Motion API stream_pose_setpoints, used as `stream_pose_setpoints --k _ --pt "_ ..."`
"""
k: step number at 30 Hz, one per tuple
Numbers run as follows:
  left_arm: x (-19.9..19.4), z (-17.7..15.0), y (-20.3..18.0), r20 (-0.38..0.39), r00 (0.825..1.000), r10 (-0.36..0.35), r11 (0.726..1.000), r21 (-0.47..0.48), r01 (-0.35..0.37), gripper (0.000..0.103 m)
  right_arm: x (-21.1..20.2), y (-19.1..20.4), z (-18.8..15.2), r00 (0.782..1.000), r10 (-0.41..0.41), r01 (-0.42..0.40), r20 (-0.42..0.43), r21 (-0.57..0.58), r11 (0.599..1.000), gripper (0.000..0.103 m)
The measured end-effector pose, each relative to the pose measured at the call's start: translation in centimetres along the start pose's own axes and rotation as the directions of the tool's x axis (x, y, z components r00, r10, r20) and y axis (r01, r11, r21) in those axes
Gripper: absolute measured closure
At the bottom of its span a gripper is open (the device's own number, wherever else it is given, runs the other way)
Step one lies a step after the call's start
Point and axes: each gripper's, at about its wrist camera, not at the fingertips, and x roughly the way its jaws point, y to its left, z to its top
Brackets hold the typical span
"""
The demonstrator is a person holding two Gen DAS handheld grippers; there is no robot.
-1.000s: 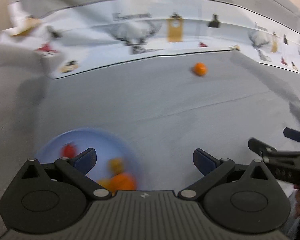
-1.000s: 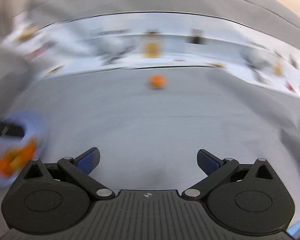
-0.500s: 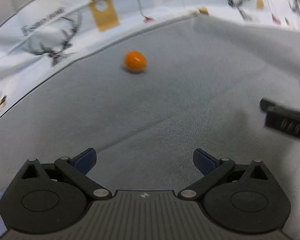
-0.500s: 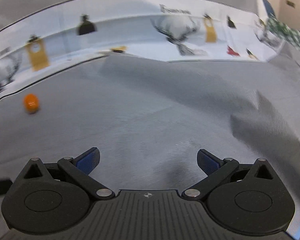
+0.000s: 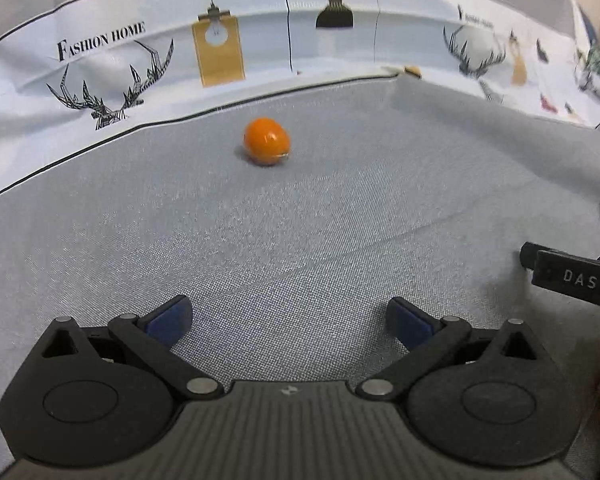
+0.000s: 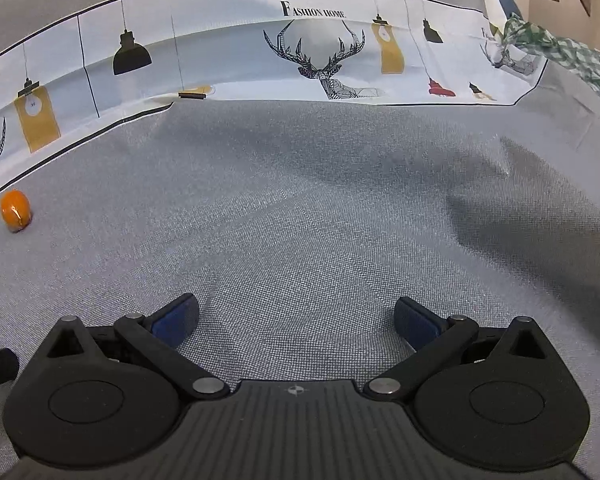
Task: Organize fruits
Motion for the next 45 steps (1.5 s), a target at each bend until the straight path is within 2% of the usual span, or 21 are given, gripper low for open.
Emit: stream_pose_setpoints --k 4,45 --pt "-0.65 -0.86 -0.35 0.076 0.997 0.020 1.000 -0.007 -0.019 0.000 0.15 0.01 0.19 1.000 -0.003 0.003 0.000 -0.004 1.000 0.000" --pt "-0.78 -0.32 -0.19 0.051 0.999 0.011 1.000 -0.027 -0.010 0.000 0.28 0.07 0.22 1.000 -0.002 0.002 0.006 -0.009 1.000 0.001"
